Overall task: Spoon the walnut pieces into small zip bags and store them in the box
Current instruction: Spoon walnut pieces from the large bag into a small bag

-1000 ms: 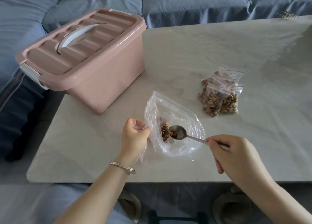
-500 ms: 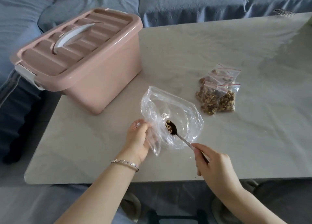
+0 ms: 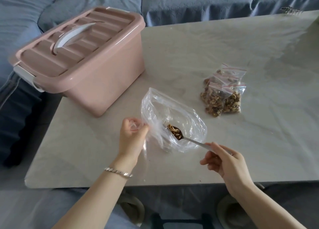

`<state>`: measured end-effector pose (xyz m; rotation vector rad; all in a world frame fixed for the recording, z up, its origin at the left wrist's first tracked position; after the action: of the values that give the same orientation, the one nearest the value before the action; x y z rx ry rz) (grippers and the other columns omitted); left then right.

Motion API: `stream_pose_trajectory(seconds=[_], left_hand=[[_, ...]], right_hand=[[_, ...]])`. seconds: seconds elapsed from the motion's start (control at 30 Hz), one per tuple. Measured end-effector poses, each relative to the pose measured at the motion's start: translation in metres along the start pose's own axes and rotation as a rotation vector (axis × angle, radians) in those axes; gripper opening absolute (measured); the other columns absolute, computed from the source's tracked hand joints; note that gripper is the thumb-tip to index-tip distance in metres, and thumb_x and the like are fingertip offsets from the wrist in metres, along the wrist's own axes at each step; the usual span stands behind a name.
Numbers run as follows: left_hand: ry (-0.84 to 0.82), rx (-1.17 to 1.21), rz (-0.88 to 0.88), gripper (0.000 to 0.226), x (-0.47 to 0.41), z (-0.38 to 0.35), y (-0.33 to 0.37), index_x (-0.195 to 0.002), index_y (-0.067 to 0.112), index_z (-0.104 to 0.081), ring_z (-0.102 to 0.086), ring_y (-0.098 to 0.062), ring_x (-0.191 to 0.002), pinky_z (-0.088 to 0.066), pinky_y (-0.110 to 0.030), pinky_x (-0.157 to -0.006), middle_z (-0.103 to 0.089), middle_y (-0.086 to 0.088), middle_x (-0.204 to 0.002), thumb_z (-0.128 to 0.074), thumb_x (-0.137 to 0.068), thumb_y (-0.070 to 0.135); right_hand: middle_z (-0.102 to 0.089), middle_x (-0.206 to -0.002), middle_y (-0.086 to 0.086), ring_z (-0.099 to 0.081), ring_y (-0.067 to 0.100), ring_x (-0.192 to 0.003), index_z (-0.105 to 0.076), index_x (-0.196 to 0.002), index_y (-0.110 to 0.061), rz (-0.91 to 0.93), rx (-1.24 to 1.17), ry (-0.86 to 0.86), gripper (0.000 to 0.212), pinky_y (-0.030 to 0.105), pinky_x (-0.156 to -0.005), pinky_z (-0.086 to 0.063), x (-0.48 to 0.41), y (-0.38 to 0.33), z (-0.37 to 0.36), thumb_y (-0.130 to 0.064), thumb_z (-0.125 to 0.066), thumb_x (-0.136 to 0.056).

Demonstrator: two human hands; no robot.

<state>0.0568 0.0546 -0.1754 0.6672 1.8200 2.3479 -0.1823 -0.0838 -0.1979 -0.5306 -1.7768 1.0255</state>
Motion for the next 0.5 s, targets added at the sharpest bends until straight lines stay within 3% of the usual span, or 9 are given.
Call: stream_pose_trajectory(seconds=[0.17, 0.3, 0.4, 0.5], left_hand=[[0.042, -0.183, -0.473, 0.033, 0.030, 0.028, 0.070, -0.084, 0.029, -0.045, -0.056, 0.002, -0.074, -0.042, -0.008, -0.072, -0.057, 0.011, -0.081, -0.070, -0.076, 0.008], [-0.248, -0.237, -0.769, 0.021, 0.073, -0.010, 0.116, -0.091, 0.016, -0.049, -0.058, -0.002, -0.081, -0.043, -0.011, -0.078, -0.057, 0.008, -0.085, -0.062, -0.076, 0.023], [-0.424, -0.389, -0.770, 0.021, 0.081, -0.046, 0.112, -0.092, 0.017, -0.048, -0.059, -0.005, -0.081, -0.049, -0.021, -0.076, -0.058, 0.009, -0.084, -0.062, -0.078, 0.024], [-0.369, -0.529, -0.593, 0.027, 0.056, -0.053, 0.084, -0.086, 0.027, -0.042, -0.058, -0.005, -0.079, -0.049, -0.027, -0.072, -0.058, 0.010, -0.083, -0.067, -0.077, 0.025]], right_hand=[[-0.061, -0.055, 0.009, -0.064, 0.022, -0.048, -0.064, -0.089, 0.001, -0.056, -0.069, 0.051, 0.029, 0.019, -0.040, -0.045, -0.009, -0.002, 0.006, -0.017, -0.043, -0.097], [-0.061, -0.053, 0.008, -0.064, 0.021, -0.047, -0.063, -0.085, 0.000, -0.021, -0.062, 0.055, 0.030, 0.018, -0.039, -0.046, -0.009, -0.015, 0.008, -0.018, -0.042, -0.097], [-0.061, -0.051, 0.007, -0.063, 0.020, -0.046, -0.063, -0.083, -0.001, 0.050, -0.038, 0.061, 0.029, 0.018, -0.039, -0.045, -0.005, -0.034, 0.012, -0.017, -0.043, -0.096], [-0.061, -0.049, 0.006, -0.062, 0.020, -0.045, -0.062, -0.082, -0.001, 0.118, -0.006, 0.076, 0.030, 0.018, -0.038, -0.044, -0.003, -0.057, 0.019, -0.018, -0.042, -0.097]])
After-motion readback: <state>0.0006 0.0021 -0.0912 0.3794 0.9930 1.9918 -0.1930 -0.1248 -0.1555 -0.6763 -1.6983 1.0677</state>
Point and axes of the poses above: each hand's wrist, its own x-axis away from the middle knuckle, its own z-axis out of the back of the hand, y = z × x, the point moved 10 cm from there along -x, towards the middle knuckle
